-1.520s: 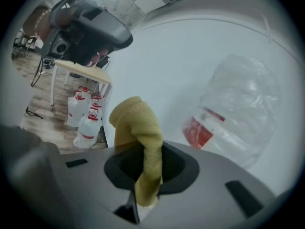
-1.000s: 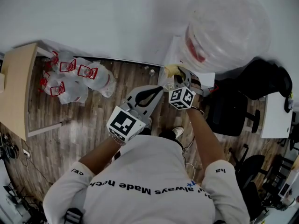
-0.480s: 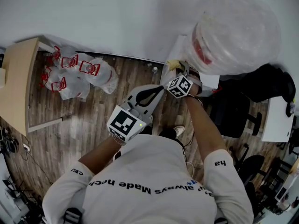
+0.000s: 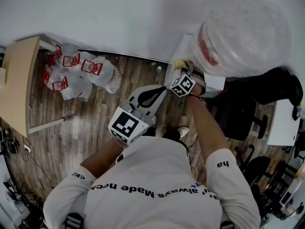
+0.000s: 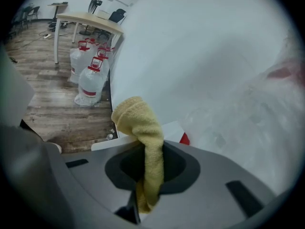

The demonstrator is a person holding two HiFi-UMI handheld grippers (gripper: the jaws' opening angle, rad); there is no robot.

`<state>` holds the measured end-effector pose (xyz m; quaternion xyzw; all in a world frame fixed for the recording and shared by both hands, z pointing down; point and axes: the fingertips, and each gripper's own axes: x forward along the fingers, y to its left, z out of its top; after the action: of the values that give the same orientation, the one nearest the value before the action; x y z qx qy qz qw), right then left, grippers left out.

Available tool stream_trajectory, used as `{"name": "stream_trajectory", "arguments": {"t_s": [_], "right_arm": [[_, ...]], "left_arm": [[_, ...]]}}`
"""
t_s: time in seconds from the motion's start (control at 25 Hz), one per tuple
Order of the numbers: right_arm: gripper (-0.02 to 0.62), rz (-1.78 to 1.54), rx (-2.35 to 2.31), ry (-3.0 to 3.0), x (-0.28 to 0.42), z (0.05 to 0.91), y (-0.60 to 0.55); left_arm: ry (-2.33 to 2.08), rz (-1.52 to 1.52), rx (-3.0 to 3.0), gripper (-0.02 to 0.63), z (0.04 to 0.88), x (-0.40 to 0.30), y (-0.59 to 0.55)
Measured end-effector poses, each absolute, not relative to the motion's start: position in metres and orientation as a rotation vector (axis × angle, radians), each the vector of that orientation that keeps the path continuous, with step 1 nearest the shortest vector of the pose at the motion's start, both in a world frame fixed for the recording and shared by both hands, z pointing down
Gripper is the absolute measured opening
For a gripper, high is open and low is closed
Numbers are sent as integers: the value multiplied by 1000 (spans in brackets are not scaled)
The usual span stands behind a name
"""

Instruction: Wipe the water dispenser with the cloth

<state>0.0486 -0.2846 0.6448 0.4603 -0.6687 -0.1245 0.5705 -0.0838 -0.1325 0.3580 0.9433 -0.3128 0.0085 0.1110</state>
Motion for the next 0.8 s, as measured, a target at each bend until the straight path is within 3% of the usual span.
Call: {"name": "stream_trajectory", "arguments": {"t_s": [0.8], "right_arm": [[46, -251, 994, -1621, 41, 656, -257]], "left_arm": [[-912, 13, 2797, 17, 351, -83, -117]]}}
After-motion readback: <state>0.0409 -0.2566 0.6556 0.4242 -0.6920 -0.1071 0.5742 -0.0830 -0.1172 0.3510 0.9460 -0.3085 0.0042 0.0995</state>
